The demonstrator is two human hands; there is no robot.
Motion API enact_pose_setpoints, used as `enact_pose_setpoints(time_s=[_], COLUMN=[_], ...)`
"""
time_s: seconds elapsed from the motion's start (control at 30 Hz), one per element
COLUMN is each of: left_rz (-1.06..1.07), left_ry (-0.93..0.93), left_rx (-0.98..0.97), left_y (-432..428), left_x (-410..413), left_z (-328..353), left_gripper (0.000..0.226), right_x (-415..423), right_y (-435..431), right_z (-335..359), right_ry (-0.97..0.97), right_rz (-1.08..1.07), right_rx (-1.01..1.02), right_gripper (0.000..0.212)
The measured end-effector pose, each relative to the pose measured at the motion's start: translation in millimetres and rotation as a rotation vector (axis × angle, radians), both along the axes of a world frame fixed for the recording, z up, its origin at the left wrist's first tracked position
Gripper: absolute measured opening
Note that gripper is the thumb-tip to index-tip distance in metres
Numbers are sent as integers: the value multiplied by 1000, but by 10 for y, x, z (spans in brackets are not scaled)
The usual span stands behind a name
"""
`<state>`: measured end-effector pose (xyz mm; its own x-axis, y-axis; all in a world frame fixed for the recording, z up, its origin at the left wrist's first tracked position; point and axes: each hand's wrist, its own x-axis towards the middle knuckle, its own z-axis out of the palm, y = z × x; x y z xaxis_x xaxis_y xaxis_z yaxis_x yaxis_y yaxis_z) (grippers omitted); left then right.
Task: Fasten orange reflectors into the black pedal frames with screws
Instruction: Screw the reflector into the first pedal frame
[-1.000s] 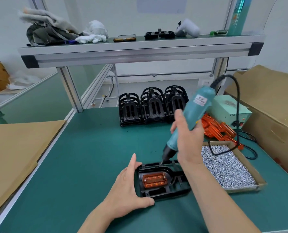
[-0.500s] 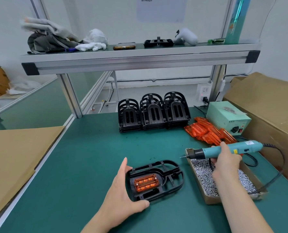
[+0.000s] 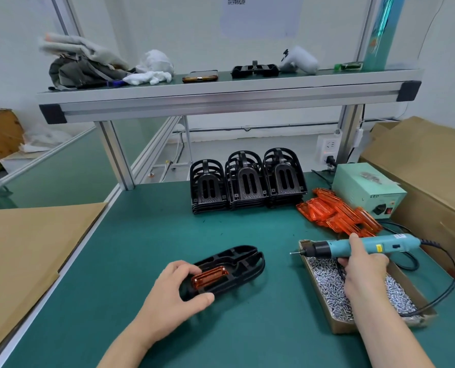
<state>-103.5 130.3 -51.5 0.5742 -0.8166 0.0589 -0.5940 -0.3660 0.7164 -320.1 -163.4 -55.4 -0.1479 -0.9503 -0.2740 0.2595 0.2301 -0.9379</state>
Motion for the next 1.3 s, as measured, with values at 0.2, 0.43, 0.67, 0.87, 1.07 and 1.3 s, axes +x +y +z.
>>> enact_pose_setpoints(time_s=[0.2, 0.43, 0.67, 0.87, 1.07, 1.3], left_rz=[11, 329, 559, 491, 91, 6], left_ry=[211, 214, -13, -154, -489, -500], left_rx=[46, -197, 25, 258, 585, 613], left_y=[-127, -540, -715, -822, -1005, -1061], left_x=[332, 627, 1004, 977, 748, 906], left_z=[288, 261, -65, 46, 161, 179], left_gripper=[51, 49, 41, 52, 134, 107], right_x=[2, 21, -1, -28, -61, -27], right_y=[2, 16, 11, 9, 12, 64], right_z=[-14, 6, -13, -28, -21, 52], right_ry=[-12, -29, -31, -36, -48, -51], right_rz=[10, 17, 19, 30, 45, 32], right_rx=[-10, -26, -35, -40, -43, -48], right_gripper=[54, 39, 46, 57, 60, 45])
